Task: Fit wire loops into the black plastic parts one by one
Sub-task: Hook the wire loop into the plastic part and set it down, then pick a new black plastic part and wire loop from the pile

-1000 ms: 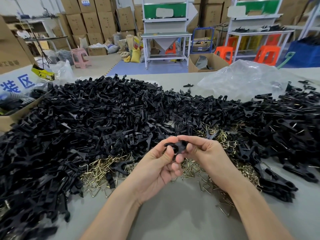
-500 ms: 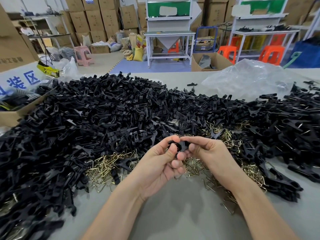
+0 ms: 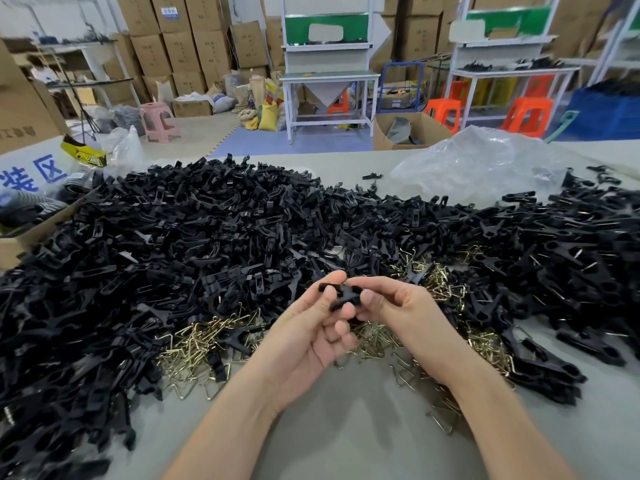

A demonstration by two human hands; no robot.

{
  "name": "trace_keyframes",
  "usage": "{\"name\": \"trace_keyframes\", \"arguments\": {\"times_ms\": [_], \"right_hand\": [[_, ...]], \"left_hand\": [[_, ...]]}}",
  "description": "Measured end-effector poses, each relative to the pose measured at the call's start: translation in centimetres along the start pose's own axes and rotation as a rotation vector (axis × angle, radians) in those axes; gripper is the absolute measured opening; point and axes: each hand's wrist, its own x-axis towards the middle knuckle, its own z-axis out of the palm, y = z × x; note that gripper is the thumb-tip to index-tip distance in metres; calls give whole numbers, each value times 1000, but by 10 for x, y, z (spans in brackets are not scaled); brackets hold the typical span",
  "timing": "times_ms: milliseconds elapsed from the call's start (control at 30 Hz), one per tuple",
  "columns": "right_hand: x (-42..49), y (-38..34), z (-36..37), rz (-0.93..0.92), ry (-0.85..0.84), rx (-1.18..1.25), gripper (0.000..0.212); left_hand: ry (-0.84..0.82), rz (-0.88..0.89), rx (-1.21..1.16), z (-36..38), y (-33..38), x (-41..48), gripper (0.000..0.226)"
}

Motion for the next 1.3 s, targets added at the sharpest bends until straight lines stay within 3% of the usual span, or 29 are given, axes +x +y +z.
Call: {"name": "trace_keyframes", "arguments": {"times_ms": [133, 233, 333, 400, 533, 633, 733, 833, 900, 1000, 1133, 1200, 1300], "right_hand": [[2, 2, -4, -32, 92, 61, 20], [6, -12, -26, -82, 241, 542, 24], [13, -48, -79, -282, 379, 1113, 42], [16, -74, -111, -389, 405, 1244, 54], [18, -78, -109, -273, 358, 1036, 54], [17, -49, -67, -114, 332, 821, 37], [19, -16, -15, -38, 318, 439, 24], [18, 15, 16, -130, 274, -193, 29], [18, 24, 22, -181, 227, -441, 32], [18, 25, 20, -177, 228, -444, 32], [20, 24, 14, -111, 252, -235, 32], [21, 24, 12, -105, 255, -172, 32], [23, 24, 10, -100, 254, -118, 33]], "left_hand": [[105, 2, 76, -1, 0, 5, 41], [135, -14, 113, -2, -2, 5, 45], [159, -12, 121, -1, -5, 6, 42], [170, 3, 115, 0, -6, 7, 38], [157, 37, 128, 2, -7, 9, 26], [167, 146, 222, 4, -12, 9, 20], [241, 351, 677, 5, -16, 4, 24], [352, 557, 1126, 0, -14, 1, 29], [416, 636, 1331, -8, -10, 4, 29], [569, 630, 1577, -20, -4, 15, 34], [785, 561, 1741, -23, 10, 33, 46], [762, 375, 1866, -25, 25, 48, 57], [589, 77, 2027, -20, 52, 77, 71]]}}
